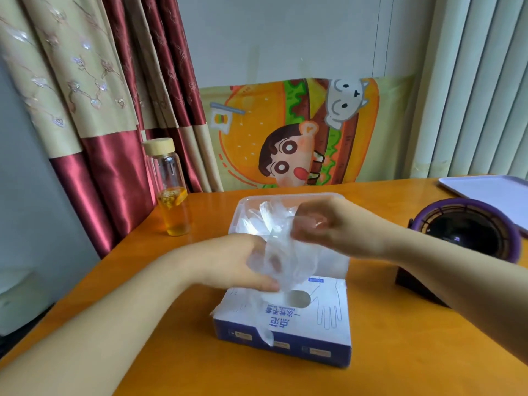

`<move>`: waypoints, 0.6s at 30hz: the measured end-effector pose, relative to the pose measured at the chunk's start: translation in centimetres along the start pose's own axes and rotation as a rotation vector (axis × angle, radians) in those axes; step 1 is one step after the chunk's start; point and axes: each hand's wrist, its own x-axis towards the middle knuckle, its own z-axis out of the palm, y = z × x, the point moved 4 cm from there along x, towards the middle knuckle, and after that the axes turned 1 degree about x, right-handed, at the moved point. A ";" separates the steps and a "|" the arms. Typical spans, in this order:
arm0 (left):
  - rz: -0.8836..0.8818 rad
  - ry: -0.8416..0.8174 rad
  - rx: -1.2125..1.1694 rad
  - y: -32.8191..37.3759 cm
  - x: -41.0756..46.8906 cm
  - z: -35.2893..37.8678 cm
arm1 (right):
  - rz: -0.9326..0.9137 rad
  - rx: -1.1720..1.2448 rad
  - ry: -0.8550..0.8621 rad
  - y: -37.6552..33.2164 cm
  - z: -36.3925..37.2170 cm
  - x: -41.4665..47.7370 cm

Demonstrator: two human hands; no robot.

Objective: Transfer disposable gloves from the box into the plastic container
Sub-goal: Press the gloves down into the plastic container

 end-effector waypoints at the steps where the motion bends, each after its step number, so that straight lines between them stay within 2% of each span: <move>1: 0.029 0.071 -0.078 0.2 -0.2 -1.1 | 0.035 0.096 0.046 -0.1 -1.0 0.2; 4: 0.106 0.266 -0.353 0.8 -0.7 -3.7 | 0.146 0.519 -0.007 0.2 -1.8 0.7; 6: 0.094 0.297 -0.554 0.7 -0.6 -4.6 | 0.250 0.717 -0.008 0.8 -1.9 1.2; 8: 0.040 0.302 -0.645 0.2 -0.2 -4.9 | 0.344 0.861 0.055 1.5 -2.0 1.4; 13: -0.108 0.381 -0.774 -1.4 2.0 -5.5 | 0.508 0.964 0.231 3.4 -2.0 1.8; 15: -0.159 0.396 -0.806 -2.0 2.9 -5.5 | 0.507 0.997 0.274 4.1 -1.9 2.1; 18: -0.208 0.401 -0.796 -2.7 4.4 -5.6 | 0.392 0.750 0.316 4.4 -2.8 2.2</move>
